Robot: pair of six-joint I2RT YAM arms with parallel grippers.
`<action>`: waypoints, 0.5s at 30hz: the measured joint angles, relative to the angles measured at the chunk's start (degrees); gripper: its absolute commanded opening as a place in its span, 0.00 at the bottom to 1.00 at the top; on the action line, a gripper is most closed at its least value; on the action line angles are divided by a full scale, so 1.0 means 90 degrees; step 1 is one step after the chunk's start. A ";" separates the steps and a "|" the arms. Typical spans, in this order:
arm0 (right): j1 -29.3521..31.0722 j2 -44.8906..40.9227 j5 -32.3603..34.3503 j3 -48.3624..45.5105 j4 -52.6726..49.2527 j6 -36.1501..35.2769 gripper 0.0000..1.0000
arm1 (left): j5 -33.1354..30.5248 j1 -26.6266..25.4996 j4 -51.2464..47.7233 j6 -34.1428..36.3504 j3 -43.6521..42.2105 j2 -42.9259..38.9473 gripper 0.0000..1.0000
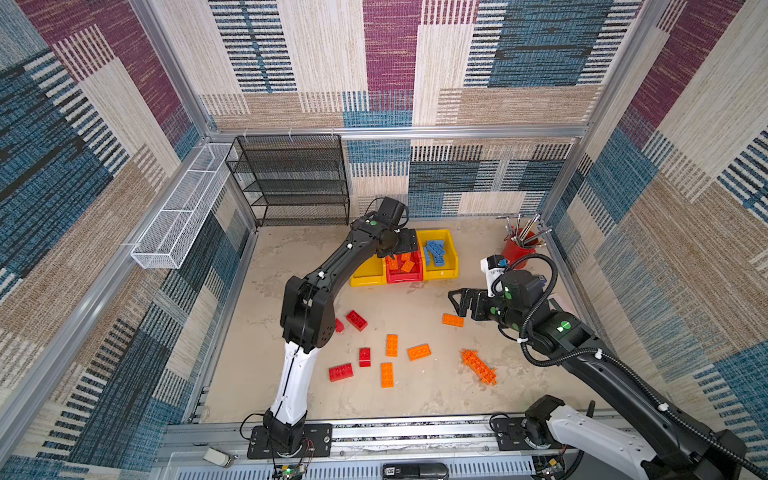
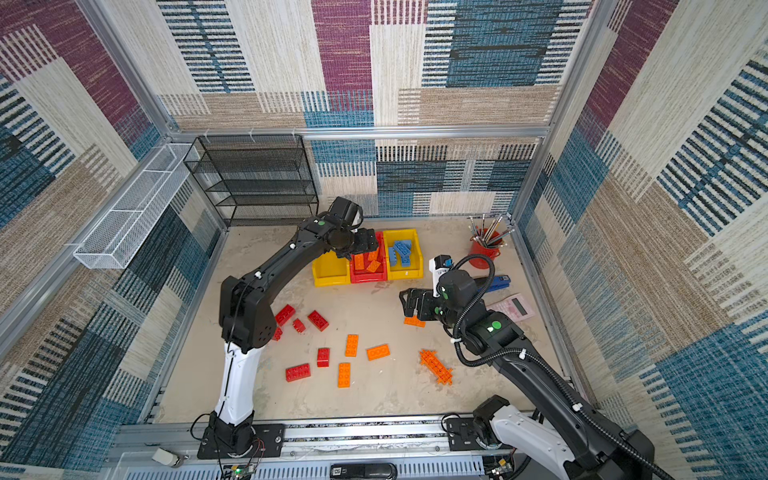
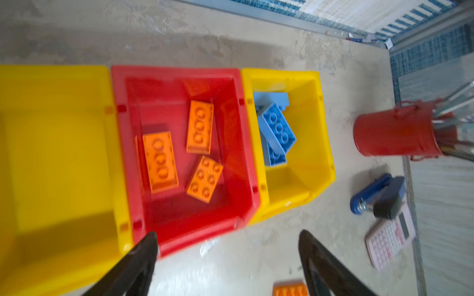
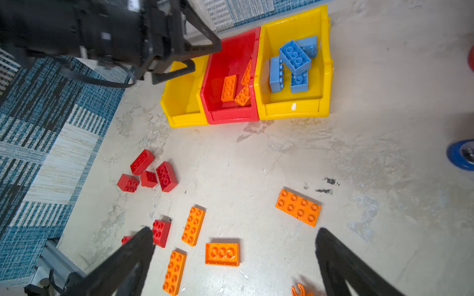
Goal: Sort the legos into containers by color
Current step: 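Carry the orange brick with the left gripper into the red bin and release, then move the left gripper back and grasp an orange 2x4 brick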
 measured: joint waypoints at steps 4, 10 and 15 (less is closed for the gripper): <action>0.0000 0.0141 -0.0170 -0.0175 0.0036 0.0036 0.99 | -0.0160 -0.0058 0.0549 -0.0012 -0.2161 -0.1688 0.87; 0.0019 0.0544 -0.0345 -0.0398 0.0029 0.0097 0.99 | -0.0340 -0.0585 0.0826 -0.0306 -0.4964 -0.3536 0.87; 0.0027 0.0476 -0.0389 -0.0425 0.0087 0.0168 0.99 | -0.0520 -0.1326 0.0874 -0.0758 -0.6360 -0.4459 0.83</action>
